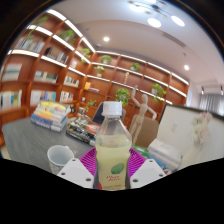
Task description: Pour water
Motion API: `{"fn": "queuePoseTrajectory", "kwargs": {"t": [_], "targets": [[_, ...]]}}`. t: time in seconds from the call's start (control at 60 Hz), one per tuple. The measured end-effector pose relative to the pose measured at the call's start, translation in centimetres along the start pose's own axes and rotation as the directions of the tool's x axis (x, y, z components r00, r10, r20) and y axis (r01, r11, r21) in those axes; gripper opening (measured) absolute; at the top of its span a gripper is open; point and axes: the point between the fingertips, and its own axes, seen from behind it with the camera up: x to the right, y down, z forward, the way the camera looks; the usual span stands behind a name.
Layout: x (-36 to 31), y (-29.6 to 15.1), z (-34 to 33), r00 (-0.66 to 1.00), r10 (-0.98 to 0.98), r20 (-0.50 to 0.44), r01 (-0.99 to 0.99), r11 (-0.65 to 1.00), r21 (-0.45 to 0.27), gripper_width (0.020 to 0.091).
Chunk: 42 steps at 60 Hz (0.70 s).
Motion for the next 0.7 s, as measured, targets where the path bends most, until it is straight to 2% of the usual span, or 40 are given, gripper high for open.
{"fn": "queuePoseTrajectory", "kwargs": {"t": [0.083,0.233,0.4,0.467,0.65,0.7], "targets": [[-1.2,0.8,0.6,0.974,0.222,0.032,-0.223,0.975,0.003,0.0359],[1.0,3.5,1.4,0.933,0.357,0.054,-0.358,0.934,0.003,0.0358],[1.0,5.4,2.2,0.925,0.377,0.056,-0.378,0.926,0.007,0.0367],[0.9,5.0,2.1,0.932,0.358,0.057,-0.361,0.932,0.045,0.0367],[0.5,5.0,1.7,0.95,0.31,0.04,-0.313,0.947,0.076,0.0366],[0.5,5.0,1.7,0.95,0.31,0.037,-0.312,0.947,0.078,0.04]]}}
